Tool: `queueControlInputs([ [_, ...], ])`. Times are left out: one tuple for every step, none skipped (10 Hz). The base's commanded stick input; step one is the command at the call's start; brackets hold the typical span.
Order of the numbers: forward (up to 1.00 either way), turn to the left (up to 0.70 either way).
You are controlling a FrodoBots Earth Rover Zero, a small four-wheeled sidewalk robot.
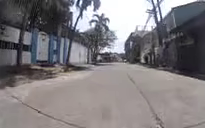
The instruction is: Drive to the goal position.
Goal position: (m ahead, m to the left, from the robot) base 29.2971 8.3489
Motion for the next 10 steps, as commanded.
queueControlInputs([
  [0.97, -0.39],
  [0.97, -0.33],
  [0.97, -0.21],
  [0.97, 0.0],
  [0.97, 0.0],
  [0.97, 0.0],
  [0.97, 0.0],
  [0.97, 0.0],
  [0.97, 0.0],
  [0.97, 0.0],
])
